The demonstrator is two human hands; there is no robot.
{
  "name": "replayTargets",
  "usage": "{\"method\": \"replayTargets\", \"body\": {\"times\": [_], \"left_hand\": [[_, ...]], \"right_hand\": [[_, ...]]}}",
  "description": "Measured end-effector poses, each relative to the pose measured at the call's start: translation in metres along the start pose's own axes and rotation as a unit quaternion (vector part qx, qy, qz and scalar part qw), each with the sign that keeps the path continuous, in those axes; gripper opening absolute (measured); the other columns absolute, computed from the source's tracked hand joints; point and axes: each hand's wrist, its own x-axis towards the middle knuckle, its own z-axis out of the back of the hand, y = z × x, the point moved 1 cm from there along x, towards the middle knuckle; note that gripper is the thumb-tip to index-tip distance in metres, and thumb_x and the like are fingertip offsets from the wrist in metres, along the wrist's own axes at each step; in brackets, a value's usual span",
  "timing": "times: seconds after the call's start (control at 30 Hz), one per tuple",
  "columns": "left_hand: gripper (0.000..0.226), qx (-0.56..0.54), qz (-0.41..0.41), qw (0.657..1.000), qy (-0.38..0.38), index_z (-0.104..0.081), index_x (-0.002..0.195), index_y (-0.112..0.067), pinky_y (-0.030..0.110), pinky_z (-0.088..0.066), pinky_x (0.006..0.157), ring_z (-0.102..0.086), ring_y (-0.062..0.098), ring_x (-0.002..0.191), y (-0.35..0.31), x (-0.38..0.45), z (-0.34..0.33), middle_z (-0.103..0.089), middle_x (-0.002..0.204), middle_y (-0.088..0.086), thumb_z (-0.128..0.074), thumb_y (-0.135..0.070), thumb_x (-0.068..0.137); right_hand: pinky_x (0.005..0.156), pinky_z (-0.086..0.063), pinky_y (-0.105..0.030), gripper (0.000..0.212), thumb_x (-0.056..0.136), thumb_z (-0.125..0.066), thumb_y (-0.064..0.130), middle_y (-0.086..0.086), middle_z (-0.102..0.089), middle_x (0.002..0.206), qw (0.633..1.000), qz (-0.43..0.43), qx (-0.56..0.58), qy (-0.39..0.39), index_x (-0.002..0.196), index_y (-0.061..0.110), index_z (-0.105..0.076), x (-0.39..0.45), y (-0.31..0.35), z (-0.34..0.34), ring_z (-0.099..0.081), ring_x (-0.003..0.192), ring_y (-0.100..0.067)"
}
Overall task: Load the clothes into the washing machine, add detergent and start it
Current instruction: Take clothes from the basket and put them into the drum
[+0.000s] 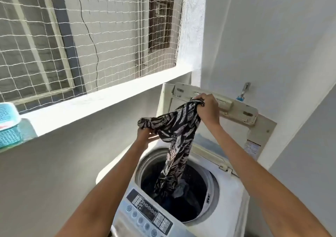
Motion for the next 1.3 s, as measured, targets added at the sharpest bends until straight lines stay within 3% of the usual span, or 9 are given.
{"method": "replayTargets", "body": {"times": [0.13,0.4,0.63,0.7,0.83,0.93,1.07,1.17,1.3], "left_hand": [[0.023,-0.039,-0.05,0.992,-0.108,-0.049,0.105,-0.011,0.032,-0.053,0.055,-0.059,0.02,0.065,0.008,0.012,0.018,-0.061,0.083,0.011,-0.038,0.004,0.091],[0.028,0.01,-0.064,0.991,-0.12,-0.05,0.115,-0.01,0.03,-0.056,0.048,-0.062,0.019,0.065,0.049,0.042,0.02,-0.063,0.092,0.011,-0.038,0.005,0.095],[0.024,0.236,-0.058,0.965,-0.103,-0.059,0.105,-0.014,0.034,-0.056,0.068,-0.065,0.025,0.076,0.135,0.067,0.018,-0.064,0.101,0.011,-0.047,0.0,0.09],[0.029,0.425,-0.088,0.898,-0.077,-0.063,0.107,-0.017,0.031,-0.048,0.073,-0.065,0.028,0.091,0.159,0.072,0.023,-0.069,0.103,0.009,-0.049,-0.004,0.085],[0.022,0.752,-0.096,0.652,0.025,-0.067,0.095,-0.019,0.037,-0.048,0.074,-0.063,0.031,0.097,0.202,0.076,0.036,-0.07,0.101,0.008,-0.049,-0.011,0.085],[0.027,0.808,-0.009,0.579,0.104,-0.068,0.106,-0.013,0.037,-0.051,0.081,-0.065,0.031,0.103,0.232,0.078,0.038,-0.069,0.109,0.011,-0.048,-0.009,0.088],[0.032,0.774,0.078,0.593,0.205,-0.059,0.12,-0.017,0.038,-0.049,0.094,-0.058,0.027,0.114,0.257,0.06,0.026,-0.062,0.122,0.008,-0.048,-0.016,0.091],[0.033,0.718,0.072,0.669,0.176,-0.06,0.12,-0.024,0.036,-0.045,0.096,-0.055,0.025,0.118,0.255,0.038,0.004,-0.06,0.127,0.005,-0.045,-0.016,0.091],[0.03,0.649,0.005,0.74,0.179,-0.061,0.116,-0.022,0.035,-0.047,0.083,-0.059,0.029,0.109,0.24,0.011,-0.045,-0.065,0.117,0.007,-0.043,-0.021,0.092]], "right_hand": [[0.076,-0.037,-0.016,0.039,0.08,-0.049,-0.015,-0.014,-0.054,0.119,0.988,-0.127,0.011,0.086,0.107,0.009,-0.063,-0.054,-0.058,-0.051,-0.052,0.105,-0.024],[0.079,-0.048,-0.034,0.051,0.081,-0.042,-0.017,-0.014,-0.036,0.135,0.913,-0.372,0.054,0.156,0.123,0.009,-0.053,-0.146,-0.141,-0.147,-0.051,0.101,-0.026],[0.065,-0.041,-0.026,0.042,0.083,-0.041,-0.009,-0.01,-0.062,0.107,0.872,-0.392,0.064,0.285,0.113,0.008,-0.064,-0.209,-0.199,-0.193,-0.056,0.083,-0.022],[0.071,-0.038,-0.023,0.04,0.084,-0.044,-0.007,-0.015,-0.061,0.116,0.867,-0.388,0.04,0.31,0.115,0.008,-0.065,-0.221,-0.213,-0.199,-0.058,0.092,-0.023],[0.063,-0.036,-0.017,0.035,0.086,-0.047,-0.002,-0.015,-0.057,0.121,0.848,-0.382,0.012,0.368,0.116,0.006,-0.064,-0.239,-0.239,-0.2,-0.057,0.081,-0.017],[0.052,-0.034,-0.012,0.036,0.089,-0.043,-0.001,-0.005,-0.058,0.099,0.837,-0.348,-0.002,0.422,0.118,0.005,-0.063,-0.25,-0.25,-0.195,-0.052,0.074,-0.011],[0.056,-0.042,-0.017,0.034,0.086,-0.047,-0.002,-0.009,-0.061,0.097,0.843,-0.327,-0.027,0.425,0.111,0.009,-0.067,-0.25,-0.251,-0.18,-0.058,0.074,-0.016],[0.093,-0.049,-0.035,0.032,0.082,-0.053,0.005,-0.013,-0.061,0.116,0.866,-0.33,-0.016,0.376,0.11,0.015,-0.066,-0.248,-0.252,-0.16,-0.062,0.107,-0.027],[0.09,-0.05,-0.039,0.031,0.087,-0.052,0.007,-0.006,-0.054,0.119,0.916,-0.292,-0.009,0.274,0.115,0.016,-0.061,-0.228,-0.235,-0.11,-0.063,0.095,-0.023]]}}
